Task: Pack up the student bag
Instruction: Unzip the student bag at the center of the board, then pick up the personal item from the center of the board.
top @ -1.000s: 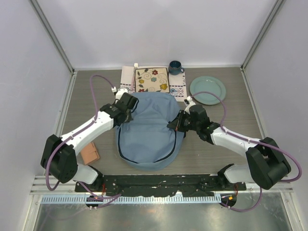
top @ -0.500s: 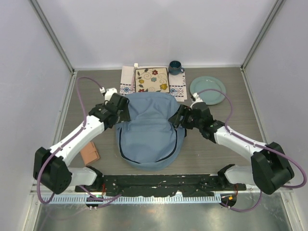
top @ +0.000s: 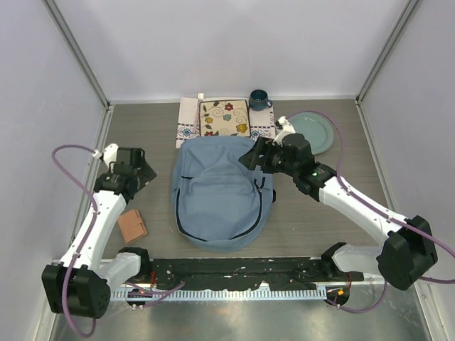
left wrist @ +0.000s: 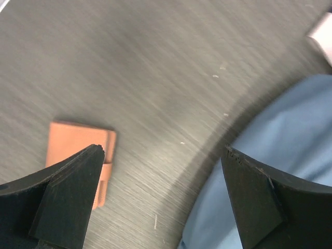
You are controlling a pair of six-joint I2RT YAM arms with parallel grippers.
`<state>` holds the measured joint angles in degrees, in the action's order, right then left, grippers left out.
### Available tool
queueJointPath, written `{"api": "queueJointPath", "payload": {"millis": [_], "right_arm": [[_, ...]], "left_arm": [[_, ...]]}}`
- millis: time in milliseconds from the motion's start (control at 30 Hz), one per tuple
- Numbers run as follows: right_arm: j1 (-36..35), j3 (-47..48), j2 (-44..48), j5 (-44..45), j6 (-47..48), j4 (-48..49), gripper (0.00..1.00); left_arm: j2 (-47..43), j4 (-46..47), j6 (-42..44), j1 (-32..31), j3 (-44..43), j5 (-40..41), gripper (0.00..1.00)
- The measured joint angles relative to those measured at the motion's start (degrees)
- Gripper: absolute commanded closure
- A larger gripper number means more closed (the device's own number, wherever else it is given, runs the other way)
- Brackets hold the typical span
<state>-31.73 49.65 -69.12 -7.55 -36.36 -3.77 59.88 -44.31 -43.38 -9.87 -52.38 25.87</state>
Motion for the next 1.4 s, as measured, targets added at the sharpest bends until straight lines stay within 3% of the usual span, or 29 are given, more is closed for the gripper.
{"api": "queueJointPath", "payload": {"millis": [200,367,1067,1400], "right_arm": [[-6.7,6.1,-7.3,-2.8,2.1,-0.7,0.23],[-9.7,9.5,-13.7,-5.7,3.3,-1.6,0.23],[-12.8,15.8,-21.6,-12.3,4.2,-2.0,0.23],[-16.9,21.7,-27.3,-14.6,4.2,-1.0,0.23]], "left_arm": [[-1.0,-1.7,-3.2,14.4,6.6,-3.9,0.01],[2.2,-3.3,-4.7,20.4,6.9,-5.0,0.01],[-0.2,-3.7,-10.4,28.8,18.7,-7.4,0.00],[2.7,6.4,-8.3,29.5,22.6,-15.2,0.05]]}}
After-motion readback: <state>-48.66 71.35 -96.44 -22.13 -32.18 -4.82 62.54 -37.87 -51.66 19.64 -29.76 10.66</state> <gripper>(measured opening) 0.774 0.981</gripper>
